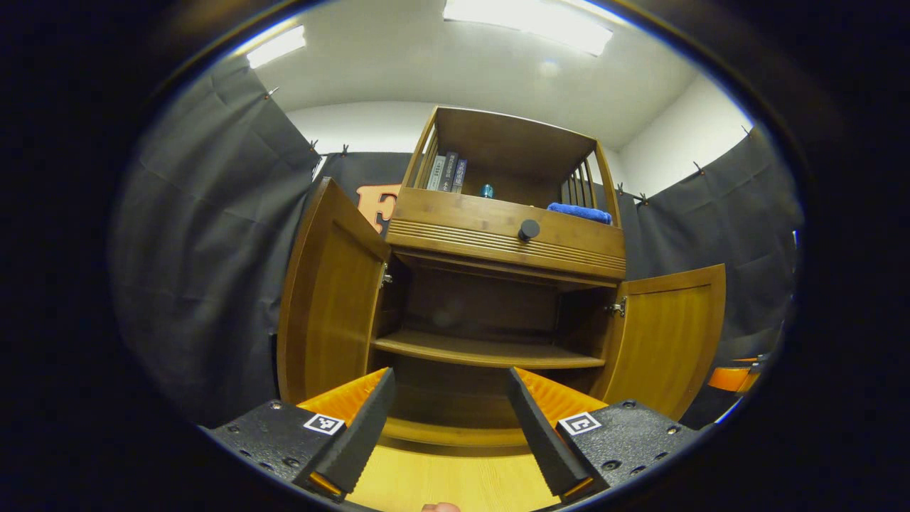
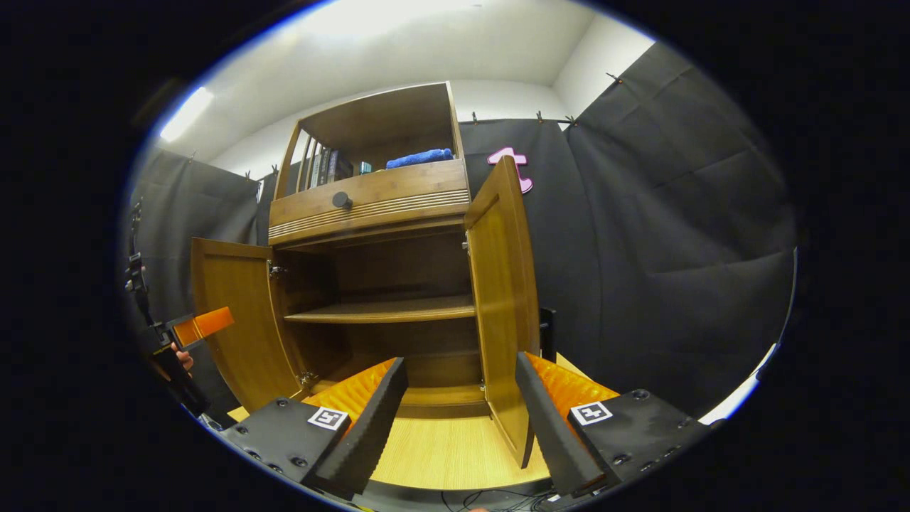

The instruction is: Open the right door of the double-door shoe cabinet with the right hand, and open the left door with the left hand.

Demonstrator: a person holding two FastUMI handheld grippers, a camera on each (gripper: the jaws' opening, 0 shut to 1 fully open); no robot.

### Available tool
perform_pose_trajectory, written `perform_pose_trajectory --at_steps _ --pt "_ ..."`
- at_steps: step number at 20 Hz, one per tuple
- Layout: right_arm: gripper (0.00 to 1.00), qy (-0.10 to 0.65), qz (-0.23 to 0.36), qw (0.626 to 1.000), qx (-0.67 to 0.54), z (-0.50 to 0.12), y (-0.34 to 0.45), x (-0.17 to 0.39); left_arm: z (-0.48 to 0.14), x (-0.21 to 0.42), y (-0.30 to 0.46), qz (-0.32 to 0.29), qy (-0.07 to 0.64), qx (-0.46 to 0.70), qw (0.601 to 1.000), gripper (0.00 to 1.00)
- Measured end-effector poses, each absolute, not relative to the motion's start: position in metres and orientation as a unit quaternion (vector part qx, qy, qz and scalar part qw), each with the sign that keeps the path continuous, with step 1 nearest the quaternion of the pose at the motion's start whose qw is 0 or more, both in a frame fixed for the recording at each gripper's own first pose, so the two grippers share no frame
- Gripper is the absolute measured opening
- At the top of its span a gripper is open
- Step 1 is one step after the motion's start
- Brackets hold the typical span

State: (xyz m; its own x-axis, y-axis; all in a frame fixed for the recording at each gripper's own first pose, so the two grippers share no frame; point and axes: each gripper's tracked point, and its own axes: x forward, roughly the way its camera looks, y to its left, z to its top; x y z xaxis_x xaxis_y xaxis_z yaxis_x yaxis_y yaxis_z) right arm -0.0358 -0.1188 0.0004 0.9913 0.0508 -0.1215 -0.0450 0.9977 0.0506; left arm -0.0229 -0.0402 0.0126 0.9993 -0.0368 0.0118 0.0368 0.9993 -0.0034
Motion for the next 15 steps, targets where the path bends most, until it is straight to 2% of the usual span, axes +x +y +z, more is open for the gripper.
perform_pose_trajectory --at_steps 2,5,6,7,9,10,11,12,13,14,15 --pt "1.0 0.057 0.026 0.998 0.021 0.003 -0.115 -0.032 0.015 -0.021 -0.038 -0.016 -0.008 0.0 1.0 0.95" --pt "0.98 0.057 0.034 0.998 0.022 0.001 -0.11 -0.03 0.019 -0.022 -0.038 -0.015 -0.014 0.0 1.0 0.95" --pt "1.0 0.061 0.034 0.997 0.026 -0.001 -0.11 -0.029 0.018 -0.023 -0.037 -0.012 -0.013 0.001 1.0 0.95" --pt "0.94 0.066 0.032 0.997 0.027 -0.003 -0.11 -0.029 0.019 -0.022 -0.039 -0.015 -0.01 0.002 1.0 0.94" --pt "0.94 0.06 0.029 0.997 0.031 0.0 -0.111 -0.027 0.023 -0.018 -0.039 -0.015 -0.012 0.003 1.0 0.95" --pt "0.98 0.058 0.03 0.997 0.034 0.001 -0.111 -0.028 0.021 -0.018 -0.04 -0.017 -0.013 0.003 1.0 0.94" --pt "0.93 0.054 0.03 0.997 0.035 0.001 -0.111 -0.027 0.022 -0.018 -0.043 -0.021 -0.016 0.002 1.0 0.95" --pt "1.0 0.054 0.026 0.998 0.035 0.001 -0.114 -0.026 0.021 -0.018 -0.045 -0.022 -0.014 0.001 1.0 0.92" --pt "0.93 0.056 0.023 0.998 0.033 -0.001 -0.117 -0.025 0.02 -0.019 -0.048 -0.025 -0.013 0.001 1.0 0.92" --pt "0.93 0.059 0.021 0.998 0.032 -0.002 -0.118 -0.027 0.021 -0.019 -0.05 -0.029 -0.015 0.003 0.999 0.95" --pt "1.0 0.059 0.021 0.998 0.031 -0.002 -0.119 -0.027 0.022 -0.018 -0.051 -0.029 -0.016 0.006 0.999 0.95"
